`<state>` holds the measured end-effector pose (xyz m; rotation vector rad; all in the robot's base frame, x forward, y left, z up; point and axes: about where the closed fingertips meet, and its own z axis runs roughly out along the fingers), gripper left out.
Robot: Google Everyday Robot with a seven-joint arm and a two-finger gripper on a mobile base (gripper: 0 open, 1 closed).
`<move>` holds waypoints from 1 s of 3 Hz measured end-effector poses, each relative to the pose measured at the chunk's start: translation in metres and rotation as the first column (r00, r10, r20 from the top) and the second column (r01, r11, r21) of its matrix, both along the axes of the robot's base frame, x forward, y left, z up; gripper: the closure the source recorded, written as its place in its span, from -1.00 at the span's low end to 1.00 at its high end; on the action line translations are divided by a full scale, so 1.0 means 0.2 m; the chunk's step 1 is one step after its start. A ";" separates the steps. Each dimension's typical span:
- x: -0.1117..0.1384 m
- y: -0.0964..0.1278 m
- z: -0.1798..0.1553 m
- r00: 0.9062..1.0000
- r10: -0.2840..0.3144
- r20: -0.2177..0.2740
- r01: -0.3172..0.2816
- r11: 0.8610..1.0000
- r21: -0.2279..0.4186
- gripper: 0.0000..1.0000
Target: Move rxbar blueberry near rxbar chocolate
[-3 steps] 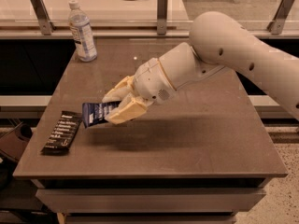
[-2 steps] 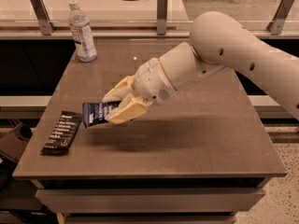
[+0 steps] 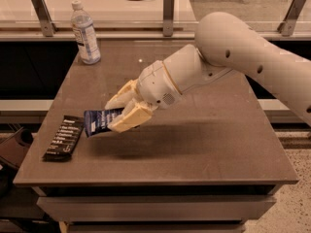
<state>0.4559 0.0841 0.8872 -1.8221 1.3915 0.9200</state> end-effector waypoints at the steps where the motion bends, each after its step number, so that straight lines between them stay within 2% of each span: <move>1: -0.01 0.01 0.00 1.000 0.004 0.001 -0.004 1.000 -0.001 -0.73; 2: -0.01 0.02 0.00 1.000 0.007 0.001 -0.007 1.000 -0.002 -1.00; 3: -0.01 0.02 0.00 1.000 0.007 0.001 -0.007 1.000 -0.002 -1.00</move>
Offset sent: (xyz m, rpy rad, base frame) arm -0.0010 0.0014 0.0002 -0.0007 -0.0006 0.0032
